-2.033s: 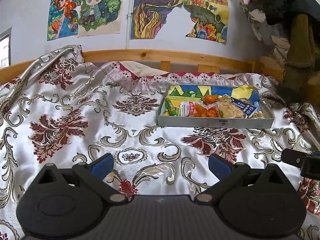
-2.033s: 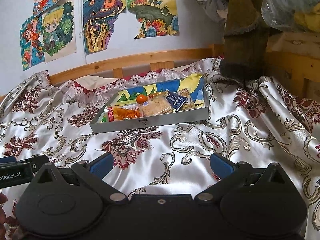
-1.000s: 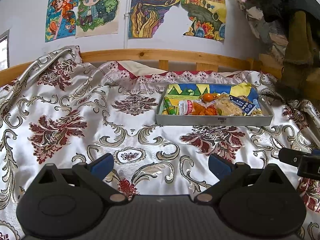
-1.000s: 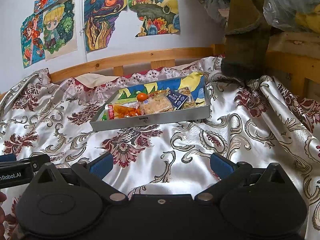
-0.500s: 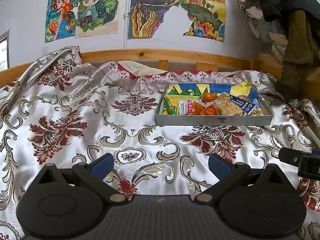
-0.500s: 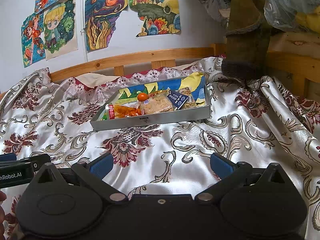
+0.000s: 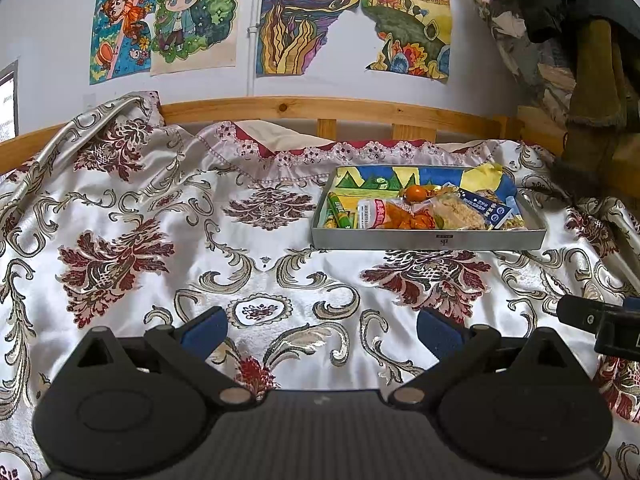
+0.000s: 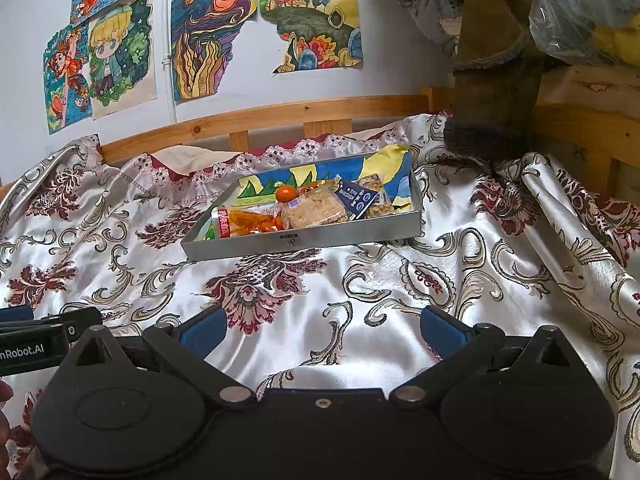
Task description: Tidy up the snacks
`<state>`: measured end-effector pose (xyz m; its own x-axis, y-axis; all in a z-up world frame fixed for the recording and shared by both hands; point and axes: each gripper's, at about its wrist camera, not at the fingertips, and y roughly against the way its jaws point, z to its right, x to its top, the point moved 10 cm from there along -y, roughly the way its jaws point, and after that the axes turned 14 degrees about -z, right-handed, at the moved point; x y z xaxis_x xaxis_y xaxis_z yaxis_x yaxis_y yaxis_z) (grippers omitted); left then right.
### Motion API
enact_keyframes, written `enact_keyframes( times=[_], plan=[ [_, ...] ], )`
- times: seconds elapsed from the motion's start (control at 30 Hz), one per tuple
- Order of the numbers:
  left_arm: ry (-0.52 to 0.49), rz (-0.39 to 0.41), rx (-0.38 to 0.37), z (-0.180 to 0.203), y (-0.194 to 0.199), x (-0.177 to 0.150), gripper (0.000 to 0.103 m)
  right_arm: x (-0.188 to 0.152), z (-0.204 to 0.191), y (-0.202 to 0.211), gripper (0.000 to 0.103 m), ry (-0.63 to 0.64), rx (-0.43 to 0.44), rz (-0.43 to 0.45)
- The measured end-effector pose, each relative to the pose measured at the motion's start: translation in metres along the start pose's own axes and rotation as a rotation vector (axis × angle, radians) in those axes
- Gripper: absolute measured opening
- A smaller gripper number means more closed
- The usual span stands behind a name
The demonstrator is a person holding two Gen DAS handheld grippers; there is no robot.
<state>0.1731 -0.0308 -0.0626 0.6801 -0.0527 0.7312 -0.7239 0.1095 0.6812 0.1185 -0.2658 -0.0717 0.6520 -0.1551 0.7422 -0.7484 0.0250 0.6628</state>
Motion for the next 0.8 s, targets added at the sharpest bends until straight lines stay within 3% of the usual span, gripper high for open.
enact_keyframes(
  times=[0.57,0.8],
  plan=[
    [0.000,0.001,-0.001,-0.0006,-0.0004,-0.0008,0.103,0.0001,-0.0004,-0.0001,0.102,0.001,-0.001,-0.001],
    [0.017,-0.048,-0.002,-0.0014,-0.0048,-0.0069,0.103,-0.0021,-0.0011,-0.0007,0.102,0.002,-0.004,-0.005]
  ],
)
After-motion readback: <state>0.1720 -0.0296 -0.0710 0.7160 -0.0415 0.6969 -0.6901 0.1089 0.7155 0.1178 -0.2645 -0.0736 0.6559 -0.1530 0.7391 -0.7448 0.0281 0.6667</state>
